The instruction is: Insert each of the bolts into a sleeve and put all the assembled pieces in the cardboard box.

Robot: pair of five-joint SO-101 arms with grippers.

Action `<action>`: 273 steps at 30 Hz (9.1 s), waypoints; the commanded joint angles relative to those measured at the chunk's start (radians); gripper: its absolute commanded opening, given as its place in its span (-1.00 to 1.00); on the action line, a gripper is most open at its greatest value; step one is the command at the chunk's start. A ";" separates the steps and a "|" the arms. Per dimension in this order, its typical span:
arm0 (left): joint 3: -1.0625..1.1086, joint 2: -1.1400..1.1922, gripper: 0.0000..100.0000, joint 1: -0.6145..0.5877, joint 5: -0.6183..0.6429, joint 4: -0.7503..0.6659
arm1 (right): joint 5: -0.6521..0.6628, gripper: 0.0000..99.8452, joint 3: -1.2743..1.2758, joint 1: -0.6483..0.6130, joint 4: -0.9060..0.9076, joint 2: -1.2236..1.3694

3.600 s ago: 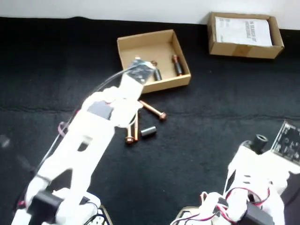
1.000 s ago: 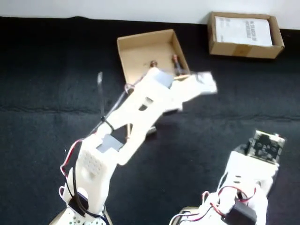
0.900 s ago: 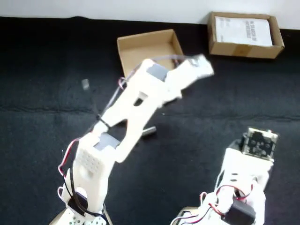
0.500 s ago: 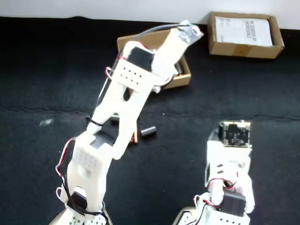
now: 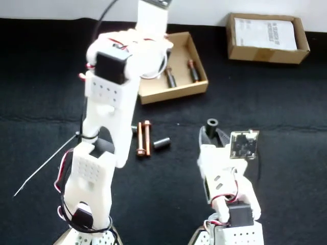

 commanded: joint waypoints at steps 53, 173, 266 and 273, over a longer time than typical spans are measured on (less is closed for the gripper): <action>0.858 -0.809 -0.98 0.213 0.437 -0.140 | -0.051 -0.99 0.077 -0.140 -0.124 -0.013; 2.592 -1.471 -0.98 0.361 0.187 -1.689 | -0.044 -0.99 0.128 -0.162 -0.122 -0.016; 3.281 -2.417 -0.98 -0.472 0.245 -0.984 | -0.043 -0.99 -1.583 -0.113 0.027 1.785; 3.281 -2.414 -0.98 -0.472 0.245 -0.979 | -0.041 -0.99 -2.002 -0.113 0.131 2.183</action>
